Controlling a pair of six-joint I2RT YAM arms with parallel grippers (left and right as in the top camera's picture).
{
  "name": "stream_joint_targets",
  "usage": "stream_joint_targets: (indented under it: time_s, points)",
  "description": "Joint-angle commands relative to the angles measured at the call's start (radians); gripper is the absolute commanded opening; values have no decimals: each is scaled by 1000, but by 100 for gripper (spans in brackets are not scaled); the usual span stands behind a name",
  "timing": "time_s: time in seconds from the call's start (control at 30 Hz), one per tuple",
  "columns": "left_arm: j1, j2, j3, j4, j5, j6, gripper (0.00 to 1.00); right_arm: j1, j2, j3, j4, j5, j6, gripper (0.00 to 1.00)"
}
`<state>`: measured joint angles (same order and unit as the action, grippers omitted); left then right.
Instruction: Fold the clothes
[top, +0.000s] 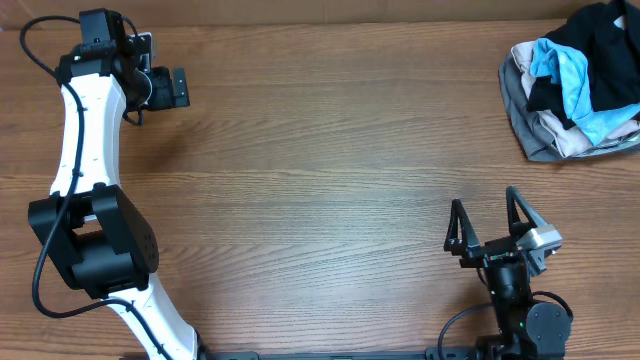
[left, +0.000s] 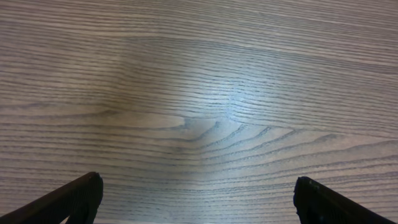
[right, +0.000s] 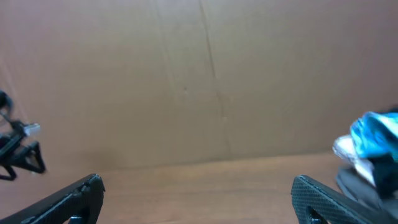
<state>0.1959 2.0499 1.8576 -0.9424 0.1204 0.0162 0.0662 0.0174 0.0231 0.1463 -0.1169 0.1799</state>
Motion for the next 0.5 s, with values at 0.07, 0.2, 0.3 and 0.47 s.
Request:
stream_joint_targets:
  time_s: [0.07,0.2,0.3,0.47]
  points:
    - [-6,6,10,1,7,-16,100,-2,-15,-15,-53,57,3,100]
    - [-6,6,10,1,7,-16,100,-16,-15,-15,-153,56,3,100]
    - [-6,6,10,1,7,-16,100,-16,-15,-15,-227,59,3,100]
    - [-6,6,10,1,7,-16,100,-16,-15,-15,-227,63,0,100]
